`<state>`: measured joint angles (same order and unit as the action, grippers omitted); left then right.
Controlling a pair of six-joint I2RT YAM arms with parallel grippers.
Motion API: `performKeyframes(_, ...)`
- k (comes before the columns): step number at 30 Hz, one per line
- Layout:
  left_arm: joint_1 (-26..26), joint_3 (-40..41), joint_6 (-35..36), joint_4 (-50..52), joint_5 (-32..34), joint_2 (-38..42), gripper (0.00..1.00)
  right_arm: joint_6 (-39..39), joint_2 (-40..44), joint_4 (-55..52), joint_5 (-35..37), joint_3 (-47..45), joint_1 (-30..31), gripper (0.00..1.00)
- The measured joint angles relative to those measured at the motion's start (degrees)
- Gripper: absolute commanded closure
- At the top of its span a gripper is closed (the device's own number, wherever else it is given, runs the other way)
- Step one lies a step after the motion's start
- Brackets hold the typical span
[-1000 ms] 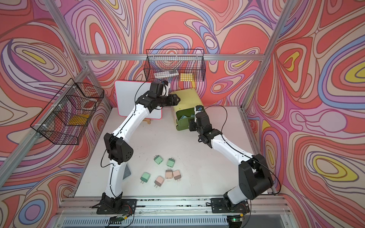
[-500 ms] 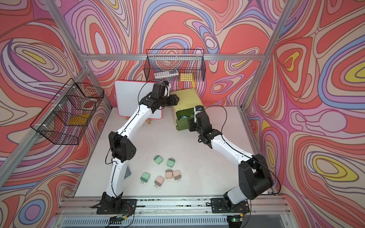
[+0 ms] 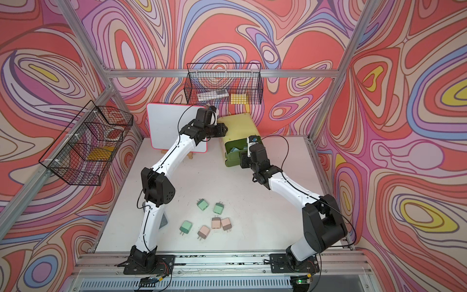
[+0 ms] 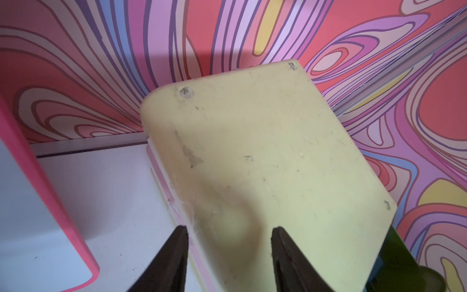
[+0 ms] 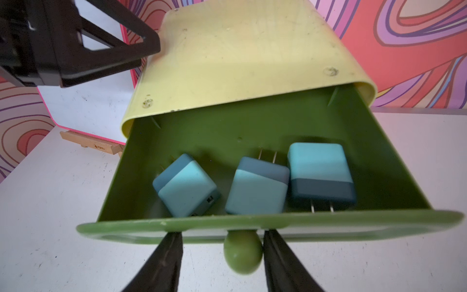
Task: Place the plugs into the drawer by color
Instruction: Close the drawer in the storage box.
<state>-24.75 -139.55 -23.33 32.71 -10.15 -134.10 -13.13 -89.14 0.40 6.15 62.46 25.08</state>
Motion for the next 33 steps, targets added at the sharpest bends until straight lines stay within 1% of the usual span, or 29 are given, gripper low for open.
performKeyframes(5, 0.0, 0.1, 0.0, 0.3, -0.7, 0.0, 0.55, 0.0, -1.0, 1.0, 0.1, 0.0, 0.0, 0.47)
performKeyframes(10, 0.0, 1.7, -0.1, -0.4, -1.9, 0.0, 0.56, -0.1, -1.9, 2.6, 0.5, 0.6, 0.0, 0.47)
performKeyframes(17, 0.1, 2.9, -0.1, -1.7, -2.6, 0.5, 0.57, -0.1, -3.7, 5.0, 1.2, 1.9, 0.0, 0.47)
performKeyframes(24, 0.1, 5.3, -0.1, -3.1, -2.8, 1.7, 0.57, -0.3, -7.2, 7.4, 2.1, 4.3, 0.0, 0.47)
performKeyframes(33, 0.2, 5.8, -0.1, -3.2, -3.6, 2.1, 0.56, -1.1, -11.7, 11.2, 2.9, 7.4, -0.3, 0.47)
